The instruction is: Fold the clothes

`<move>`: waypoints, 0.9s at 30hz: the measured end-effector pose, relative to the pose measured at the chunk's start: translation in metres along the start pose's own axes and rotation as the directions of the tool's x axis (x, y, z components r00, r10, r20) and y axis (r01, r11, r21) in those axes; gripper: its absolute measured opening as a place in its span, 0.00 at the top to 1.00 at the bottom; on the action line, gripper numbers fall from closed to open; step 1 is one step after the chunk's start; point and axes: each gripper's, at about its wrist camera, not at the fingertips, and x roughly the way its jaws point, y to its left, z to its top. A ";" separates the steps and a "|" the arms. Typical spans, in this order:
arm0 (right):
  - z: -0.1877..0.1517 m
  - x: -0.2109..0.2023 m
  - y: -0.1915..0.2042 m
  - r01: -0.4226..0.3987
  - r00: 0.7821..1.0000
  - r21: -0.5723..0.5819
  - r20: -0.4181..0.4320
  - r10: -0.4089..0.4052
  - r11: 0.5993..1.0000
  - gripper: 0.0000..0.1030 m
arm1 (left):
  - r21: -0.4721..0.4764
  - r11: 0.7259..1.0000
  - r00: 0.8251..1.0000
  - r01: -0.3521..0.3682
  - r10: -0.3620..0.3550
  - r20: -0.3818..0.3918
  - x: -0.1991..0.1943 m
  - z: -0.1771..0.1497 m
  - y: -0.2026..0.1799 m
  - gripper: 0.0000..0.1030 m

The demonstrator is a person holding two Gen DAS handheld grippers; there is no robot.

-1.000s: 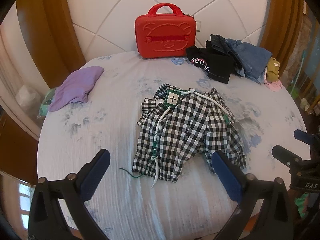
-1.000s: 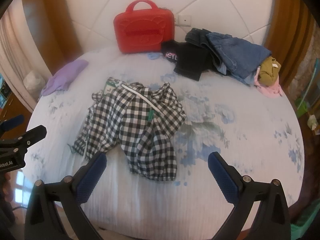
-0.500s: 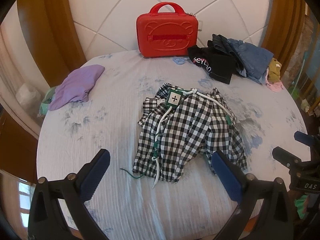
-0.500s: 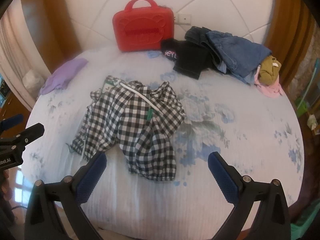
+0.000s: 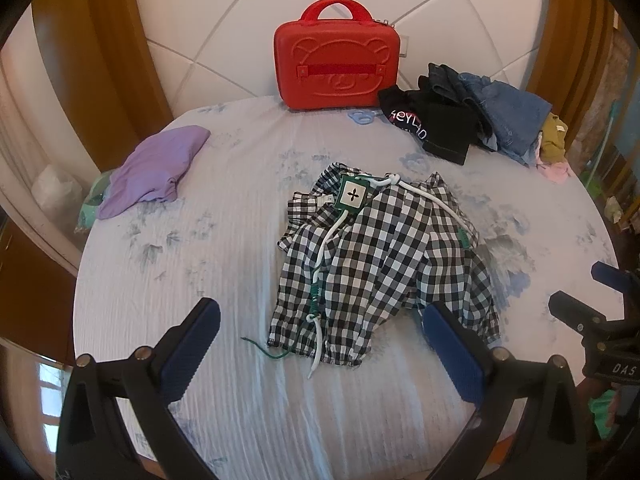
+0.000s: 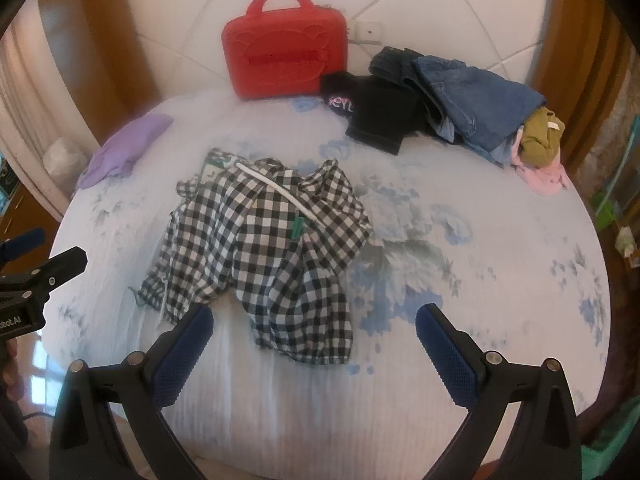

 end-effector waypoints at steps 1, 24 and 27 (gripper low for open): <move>0.001 0.000 0.000 0.000 1.000 0.001 -0.001 0.000 1.000 0.00 | 0.002 1.000 1.000 -0.001 0.001 -0.002 0.001 0.000 0.000 0.00; -0.004 0.125 -0.002 -0.089 0.980 0.081 -0.173 0.102 0.993 0.00 | 0.054 0.999 0.982 0.006 0.004 -0.187 0.199 0.019 0.028 0.26; 0.000 0.151 0.006 -0.131 0.968 0.105 -0.200 0.150 0.986 0.07 | 0.054 0.998 0.962 0.027 -0.011 -0.274 0.226 0.006 0.028 0.63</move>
